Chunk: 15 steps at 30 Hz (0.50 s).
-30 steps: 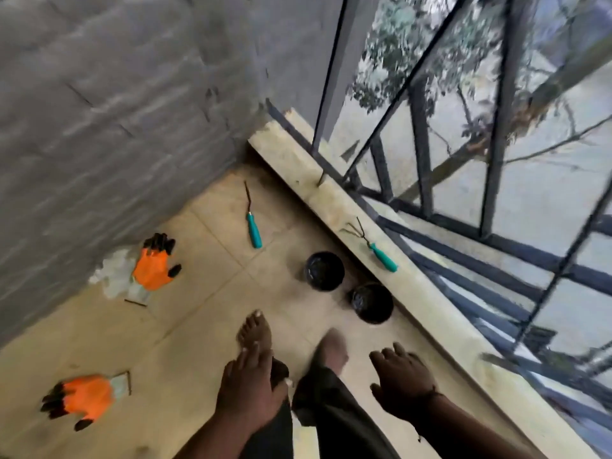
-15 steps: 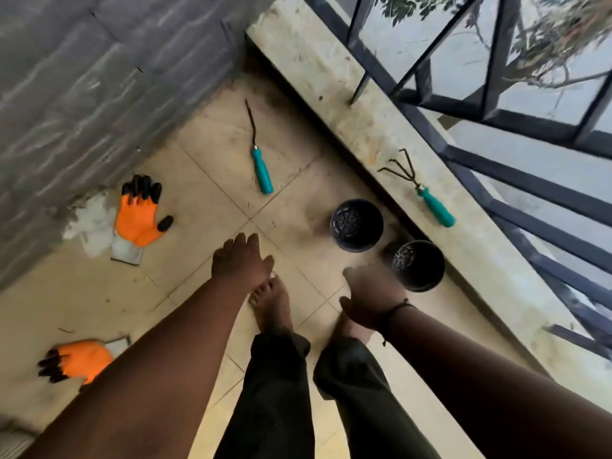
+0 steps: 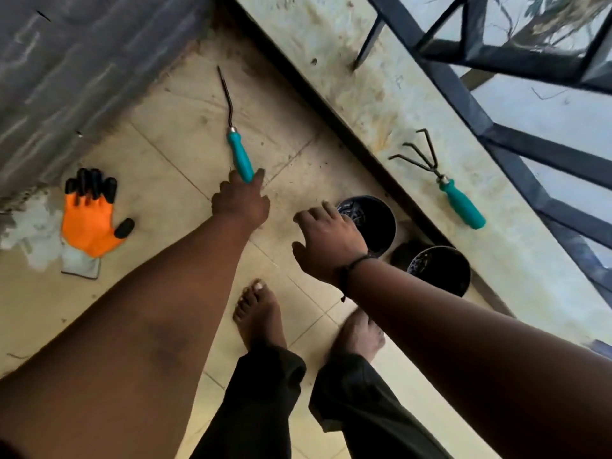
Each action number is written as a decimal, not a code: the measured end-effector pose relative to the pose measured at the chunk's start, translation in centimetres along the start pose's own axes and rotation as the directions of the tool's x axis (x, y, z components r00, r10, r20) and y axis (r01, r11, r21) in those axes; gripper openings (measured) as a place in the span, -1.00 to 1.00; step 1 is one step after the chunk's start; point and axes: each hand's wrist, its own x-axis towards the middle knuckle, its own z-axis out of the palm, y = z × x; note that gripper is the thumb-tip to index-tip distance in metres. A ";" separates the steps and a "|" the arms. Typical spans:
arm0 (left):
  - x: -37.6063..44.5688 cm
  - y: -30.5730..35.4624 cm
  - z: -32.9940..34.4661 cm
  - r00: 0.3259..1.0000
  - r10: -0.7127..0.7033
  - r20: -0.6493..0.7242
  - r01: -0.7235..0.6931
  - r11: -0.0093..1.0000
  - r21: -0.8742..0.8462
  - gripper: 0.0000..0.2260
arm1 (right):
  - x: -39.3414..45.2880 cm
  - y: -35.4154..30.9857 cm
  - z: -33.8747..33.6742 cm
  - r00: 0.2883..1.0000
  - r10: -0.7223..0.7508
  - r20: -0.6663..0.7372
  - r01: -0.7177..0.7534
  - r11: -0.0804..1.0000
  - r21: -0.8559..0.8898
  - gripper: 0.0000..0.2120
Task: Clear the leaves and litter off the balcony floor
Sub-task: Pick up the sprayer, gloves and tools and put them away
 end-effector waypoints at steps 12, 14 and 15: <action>6.3 0.4 -0.9 0.974 -0.220 -0.045 0.182 0.889 -0.420 -0.81 | 1.8 3.1 -0.4 0.990 0.029 -0.139 0.007 0.969 0.249 -0.59; 3.8 1.1 -1.5 0.949 -0.313 -0.025 0.223 0.729 -0.647 -0.93 | 0.5 3.6 -0.7 0.988 0.057 -0.140 -0.017 0.963 0.268 -0.60; 2.0 1.7 -1.6 0.938 -0.346 -0.011 0.224 0.632 -0.742 -0.91 | -0.1 3.8 -0.7 0.987 0.069 -0.144 -0.027 0.962 0.271 -0.60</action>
